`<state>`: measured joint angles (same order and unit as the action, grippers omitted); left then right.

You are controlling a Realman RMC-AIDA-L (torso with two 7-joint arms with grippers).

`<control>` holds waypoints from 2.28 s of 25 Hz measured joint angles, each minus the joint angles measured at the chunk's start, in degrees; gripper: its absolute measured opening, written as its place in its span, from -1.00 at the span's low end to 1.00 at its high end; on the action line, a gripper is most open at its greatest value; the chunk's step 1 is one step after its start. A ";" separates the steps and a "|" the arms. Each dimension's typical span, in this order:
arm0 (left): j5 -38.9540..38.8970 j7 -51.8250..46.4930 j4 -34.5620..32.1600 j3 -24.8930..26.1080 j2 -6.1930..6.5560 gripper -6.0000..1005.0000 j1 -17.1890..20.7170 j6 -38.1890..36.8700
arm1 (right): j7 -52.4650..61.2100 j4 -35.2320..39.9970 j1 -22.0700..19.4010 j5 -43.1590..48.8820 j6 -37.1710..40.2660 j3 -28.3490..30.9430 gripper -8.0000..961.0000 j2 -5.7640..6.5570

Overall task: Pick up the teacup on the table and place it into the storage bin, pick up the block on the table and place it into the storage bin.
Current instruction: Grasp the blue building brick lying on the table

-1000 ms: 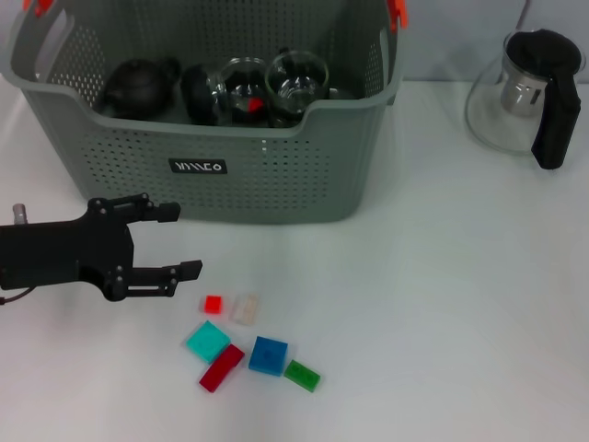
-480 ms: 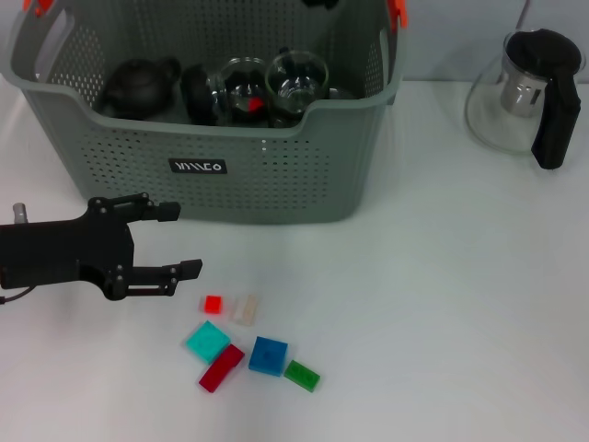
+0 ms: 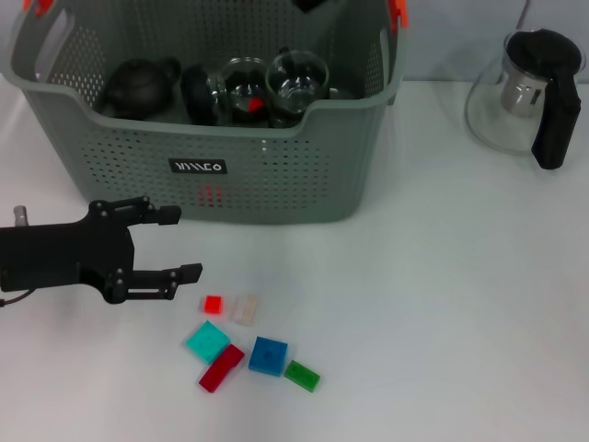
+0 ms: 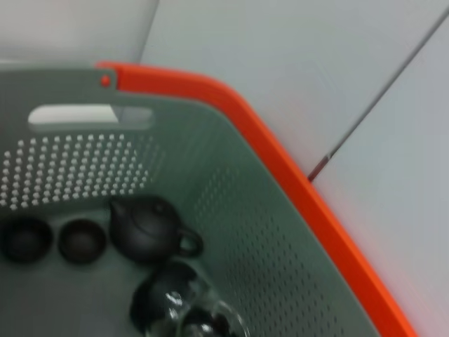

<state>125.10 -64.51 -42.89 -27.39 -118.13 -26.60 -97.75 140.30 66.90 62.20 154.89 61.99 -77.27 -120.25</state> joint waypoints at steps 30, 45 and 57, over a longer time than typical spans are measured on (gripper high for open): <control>2.30 0.26 -1.24 -0.08 0.53 0.65 0.67 0.02 | 4.27 11.36 -14.41 -23.82 27.42 -17.85 0.85 -0.41; 2.19 0.90 -1.08 0.05 0.33 0.65 0.83 0.11 | 4.22 -7.52 -5.73 -29.12 10.07 -35.48 0.85 -1.01; 2.37 1.48 -0.96 0.05 0.35 0.65 1.08 1.23 | 4.02 -11.51 -5.85 -30.81 4.63 -40.41 0.84 -1.29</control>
<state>127.46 -63.03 -43.85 -27.33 -117.78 -25.52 -96.52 144.32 55.39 56.35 124.08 66.62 -117.68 -121.54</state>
